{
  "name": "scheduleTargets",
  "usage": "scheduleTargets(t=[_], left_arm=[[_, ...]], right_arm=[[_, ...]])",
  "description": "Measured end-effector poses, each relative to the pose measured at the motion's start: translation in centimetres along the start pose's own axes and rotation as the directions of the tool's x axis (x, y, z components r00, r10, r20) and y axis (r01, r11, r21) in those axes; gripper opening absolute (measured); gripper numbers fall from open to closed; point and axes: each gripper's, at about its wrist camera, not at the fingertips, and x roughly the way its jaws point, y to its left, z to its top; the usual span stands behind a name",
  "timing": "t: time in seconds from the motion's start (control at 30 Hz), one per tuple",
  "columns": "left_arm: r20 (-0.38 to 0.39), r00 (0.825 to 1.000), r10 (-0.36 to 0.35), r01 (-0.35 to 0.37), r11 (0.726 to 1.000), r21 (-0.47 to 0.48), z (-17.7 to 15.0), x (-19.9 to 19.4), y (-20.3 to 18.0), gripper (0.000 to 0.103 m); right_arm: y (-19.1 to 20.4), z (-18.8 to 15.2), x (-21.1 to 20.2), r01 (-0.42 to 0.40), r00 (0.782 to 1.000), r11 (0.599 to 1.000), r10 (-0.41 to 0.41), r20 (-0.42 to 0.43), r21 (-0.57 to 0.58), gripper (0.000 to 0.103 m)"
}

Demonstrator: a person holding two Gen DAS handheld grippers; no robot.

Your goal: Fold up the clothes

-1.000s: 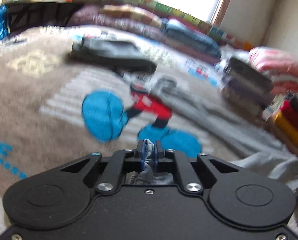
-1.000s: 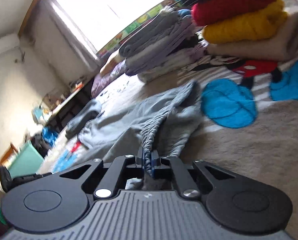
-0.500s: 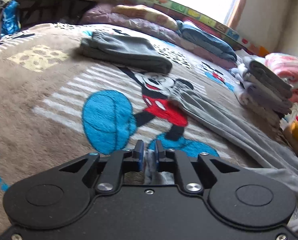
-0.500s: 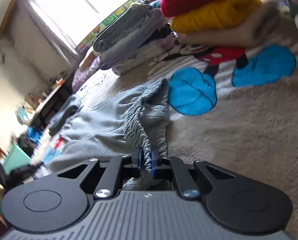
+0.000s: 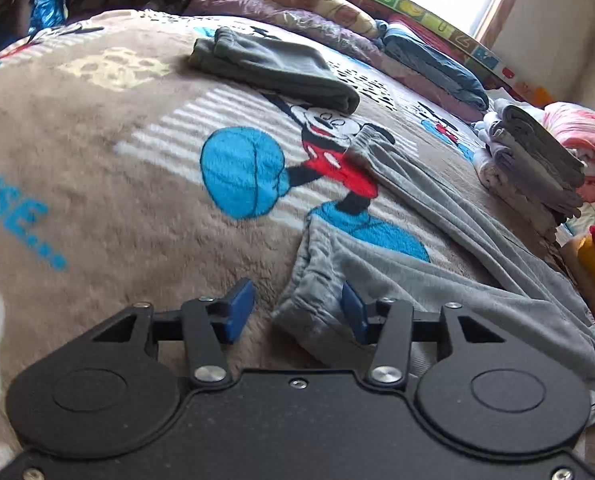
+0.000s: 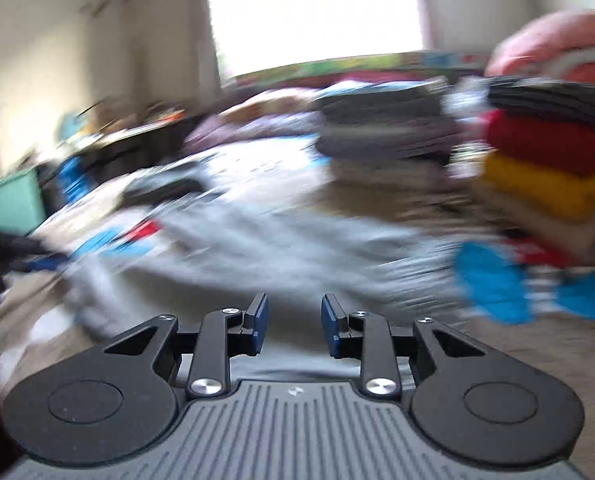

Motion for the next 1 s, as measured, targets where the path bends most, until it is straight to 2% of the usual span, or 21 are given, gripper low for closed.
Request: scheduleTargets(t=[0.07, 0.13, 0.2, 0.27, 0.33, 0.37, 0.47, 0.5, 0.53, 0.6, 0.7, 0.87, 0.93, 1.0], left_arm=[[0.008, 1.0, 0.001, -0.001, 1.0, -0.031, -0.3, 0.1, 0.1, 0.047], [0.013, 1.0, 0.002, -0.002, 0.999, -0.053, -0.2, -0.3, 0.1, 0.022], [0.015, 1.0, 0.009, -0.008, 0.998, -0.064, 0.1, -1.3, -0.1, 0.021], [0.049, 0.999, 0.023, -0.022, 1.0, -0.018, 0.7, -2.8, -0.8, 0.02], [0.032, 0.998, 0.057, -0.058, 0.997, 0.046, 0.2, -1.5, -1.1, 0.02], [0.016, 0.998, 0.058, -0.058, 0.997, 0.049, -0.1, -1.0, -0.7, 0.022], [-0.015, 0.997, 0.073, -0.072, 0.995, 0.069, -0.3, -0.6, -0.4, 0.034], [0.018, 0.996, 0.091, -0.092, 0.991, 0.092, 0.0, -1.5, -0.9, 0.05], [0.06, 0.992, 0.107, -0.114, 0.985, 0.13, 0.0, -2.2, -1.6, 0.054], [0.143, 0.981, 0.13, -0.157, 0.967, 0.2, 0.0, -3.5, -2.9, 0.054], [0.149, 0.988, 0.032, -0.065, 0.972, 0.224, -0.4, -3.9, -4.5, 0.054], [0.113, 0.989, -0.099, 0.057, 0.943, 0.329, -2.1, -2.1, -8.3, 0.053], [0.065, 0.995, -0.078, 0.051, 0.937, 0.344, -2.8, -0.4, -9.5, 0.053], [-0.062, 0.997, -0.041, 0.061, 0.928, 0.368, -3.7, 2.3, -9.8, 0.053]], right_arm=[[1.4, -0.6, 1.5, -0.035, 0.998, 0.999, 0.033, -0.06, -0.038, 0.032], [2.3, -1.6, 2.4, -0.041, 0.99, 0.995, 0.028, -0.138, -0.092, 0.034], [3.4, -2.1, 2.1, -0.04, 0.984, 0.985, 0.009, -0.179, -0.169, 0.034], [3.4, -1.6, 1.2, -0.041, 0.977, 0.986, 0.006, -0.211, -0.16, 0.033], [2.8, -2.0, 0.4, -0.048, 0.975, 0.993, 0.024, -0.219, -0.105, 0.033], [2.6, -2.3, 0.2, -0.051, 0.976, 0.995, 0.031, -0.216, -0.088, 0.033], [2.9, -2.1, -0.5, -0.044, 0.976, 0.993, 0.02, -0.215, -0.108, 0.031], [3.1, -2.0, -1.0, -0.042, 0.979, 0.993, 0.02, -0.202, -0.106, 0.031], [3.2, -2.0, -1.4, -0.043, 0.983, 0.994, 0.024, -0.183, -0.098, 0.031], [3.2, -1.8, -1.9, -0.034, 0.989, 0.995, 0.02, -0.145, -0.097, 0.031], [2.8, -1.3, -2.4, 0.019, 0.998, 0.993, -0.027, -0.065, -0.118, 0.031], [1.1, -0.8, -2.0, 0.074, 0.997, 0.992, -0.071, 0.035, -0.099, 0.031], [0.4, -0.7, -1.1, 0.108, 0.994, 0.99, -0.105, 0.041, -0.091, 0.032], [-1.0, -1.2, 0.7, 0.136, 0.989, 0.99, -0.138, -0.049, -0.039, 0.036]])
